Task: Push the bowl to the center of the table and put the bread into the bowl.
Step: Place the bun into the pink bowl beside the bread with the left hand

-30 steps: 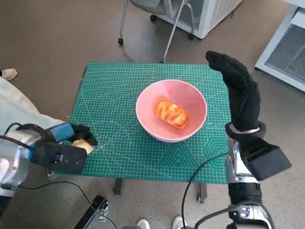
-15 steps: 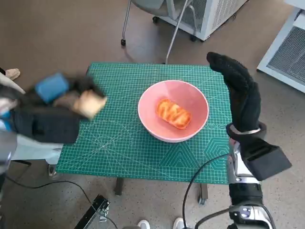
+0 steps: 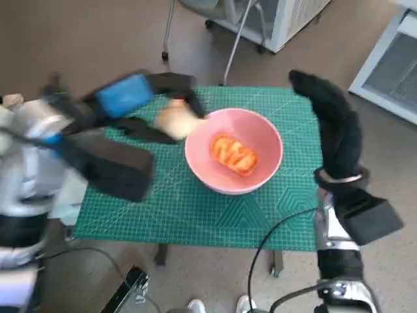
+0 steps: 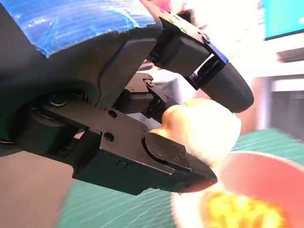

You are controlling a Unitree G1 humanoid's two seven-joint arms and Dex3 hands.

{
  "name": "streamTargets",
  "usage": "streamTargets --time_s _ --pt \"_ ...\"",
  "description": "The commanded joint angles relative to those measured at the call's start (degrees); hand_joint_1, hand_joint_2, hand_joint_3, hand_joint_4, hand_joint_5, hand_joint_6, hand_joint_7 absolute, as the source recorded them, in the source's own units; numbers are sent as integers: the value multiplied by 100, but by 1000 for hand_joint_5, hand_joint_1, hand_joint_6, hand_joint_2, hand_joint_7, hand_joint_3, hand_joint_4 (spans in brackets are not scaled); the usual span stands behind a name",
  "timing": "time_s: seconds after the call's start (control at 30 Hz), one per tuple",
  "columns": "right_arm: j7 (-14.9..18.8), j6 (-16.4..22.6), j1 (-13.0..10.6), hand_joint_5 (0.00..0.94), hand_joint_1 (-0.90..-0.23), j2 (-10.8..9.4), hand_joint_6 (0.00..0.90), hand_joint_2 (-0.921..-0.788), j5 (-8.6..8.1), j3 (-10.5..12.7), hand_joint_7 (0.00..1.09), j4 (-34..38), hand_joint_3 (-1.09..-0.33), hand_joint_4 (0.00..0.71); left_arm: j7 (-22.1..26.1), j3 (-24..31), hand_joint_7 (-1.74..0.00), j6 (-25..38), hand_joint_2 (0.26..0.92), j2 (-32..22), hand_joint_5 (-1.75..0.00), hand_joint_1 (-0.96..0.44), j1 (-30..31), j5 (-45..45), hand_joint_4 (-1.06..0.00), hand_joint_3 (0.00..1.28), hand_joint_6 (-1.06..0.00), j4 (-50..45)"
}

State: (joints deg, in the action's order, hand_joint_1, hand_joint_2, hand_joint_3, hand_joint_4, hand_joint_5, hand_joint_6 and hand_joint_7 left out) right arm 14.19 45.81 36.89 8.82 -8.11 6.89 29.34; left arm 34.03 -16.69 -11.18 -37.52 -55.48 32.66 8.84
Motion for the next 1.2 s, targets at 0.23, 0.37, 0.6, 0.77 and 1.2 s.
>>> streamTargets --time_s 0.23,0.37,0.6,0.77,1.2 --pt "78 57 -249 19 -565 0 69 -921 -116 26 870 110 -728 428 -1323 -801 -1245 -919 920 895 -1092 0 -646 783 -612 77 -697 2076" --pt "100 73 -292 17 -570 -9 70 -921 -164 35 865 102 -723 425 -1574 -1051 -1239 -977 917 1129 -1084 0 -744 1033 -638 70 -691 2596" --pt "40 89 -407 16 -569 -27 72 -921 -154 50 855 -20 -717 424 -1522 -1259 -1232 -885 920 1369 -1234 0 -688 1169 -535 126 -649 2956" --pt "-85 119 -447 19 -569 -38 77 -921 -25 64 846 -77 -713 429 -1121 -1339 -537 -516 912 1405 -328 28 -523 1200 -378 95 -484 2814" --pt "-121 15 -401 22 -571 -98 80 -921 -42 -10 838 -84 -715 436 -495 -1219 -35 60 900 1365 -2 -45 -155 1026 -109 11 -366 2156"
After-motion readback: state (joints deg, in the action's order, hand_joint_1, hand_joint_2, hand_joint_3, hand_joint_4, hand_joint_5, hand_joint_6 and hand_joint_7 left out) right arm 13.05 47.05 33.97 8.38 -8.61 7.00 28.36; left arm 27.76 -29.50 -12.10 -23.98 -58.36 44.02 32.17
